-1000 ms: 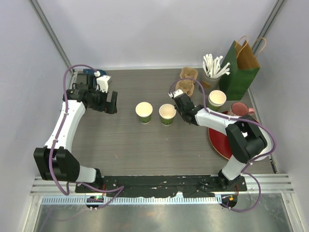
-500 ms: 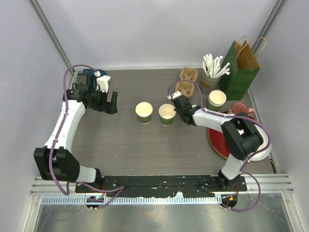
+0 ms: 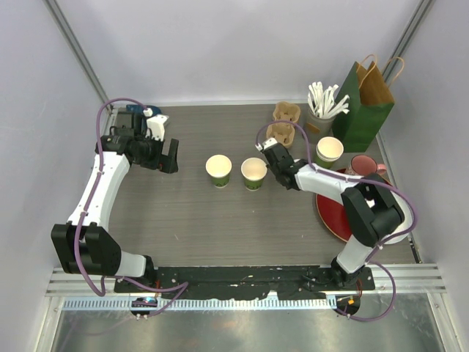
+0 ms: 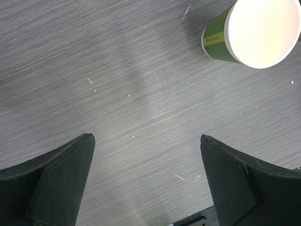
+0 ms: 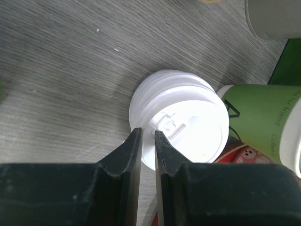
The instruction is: Pack the takeout coffee
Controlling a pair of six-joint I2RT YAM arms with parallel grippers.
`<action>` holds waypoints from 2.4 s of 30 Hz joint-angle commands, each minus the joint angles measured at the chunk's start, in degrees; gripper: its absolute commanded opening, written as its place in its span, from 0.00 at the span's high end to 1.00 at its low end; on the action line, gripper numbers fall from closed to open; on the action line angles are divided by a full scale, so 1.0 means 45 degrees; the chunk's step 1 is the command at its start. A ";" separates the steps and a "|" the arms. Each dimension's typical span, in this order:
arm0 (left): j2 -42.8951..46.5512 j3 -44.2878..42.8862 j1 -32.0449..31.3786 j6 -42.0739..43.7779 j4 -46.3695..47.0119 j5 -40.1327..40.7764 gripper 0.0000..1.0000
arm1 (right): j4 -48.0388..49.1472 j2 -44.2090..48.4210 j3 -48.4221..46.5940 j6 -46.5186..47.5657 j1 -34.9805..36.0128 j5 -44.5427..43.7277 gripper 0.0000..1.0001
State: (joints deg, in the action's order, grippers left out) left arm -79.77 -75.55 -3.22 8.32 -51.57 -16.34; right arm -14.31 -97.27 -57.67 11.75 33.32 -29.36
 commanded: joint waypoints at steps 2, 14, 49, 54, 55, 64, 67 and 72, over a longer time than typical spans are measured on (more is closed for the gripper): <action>0.0031 -0.0145 0.0091 0.0203 -0.0102 -0.0314 0.00 | -0.0531 0.1576 -0.0681 -0.0286 0.0076 0.0080 0.99; 0.0148 -0.0184 0.0091 0.0184 -0.0180 -0.0353 0.00 | -0.3673 0.2612 -0.3508 -0.0228 0.0076 0.1523 0.99; -0.0885 -0.0708 0.0053 -0.0382 0.0444 0.0017 0.00 | -0.6667 -0.1354 -1.1290 -0.0246 0.1563 0.6311 0.98; -0.4760 -0.5352 -0.0707 -0.1787 0.0191 0.1986 0.09 | -0.4600 -0.0105 -0.9144 -0.1611 0.0683 0.6078 0.93; -0.5393 -0.6887 -0.1096 -0.2273 0.0152 0.2686 0.14 | -0.4362 0.0323 -0.8828 -0.1692 0.0527 0.5941 0.92; -1.3515 -1.5976 -0.2037 -0.4561 -0.1529 0.3533 0.25 | -0.3071 0.1889 -0.6151 -0.1634 0.0096 0.4281 0.75; -1.4381 -1.5967 -0.2115 -0.5031 -0.0438 0.4157 0.26 | -0.3032 0.2007 -0.5740 -0.1654 0.0017 0.4221 0.75; -1.4793 -1.5711 -0.2408 -0.5325 0.1322 0.4118 0.26 | -0.3188 0.2007 -0.5350 -0.1595 -0.0002 0.4026 0.75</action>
State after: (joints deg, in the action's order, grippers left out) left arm -147.85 -144.92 -13.50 -12.99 -52.69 0.47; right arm -30.83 -90.45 -82.65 5.39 33.54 -9.06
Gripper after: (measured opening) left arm 0.740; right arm 0.250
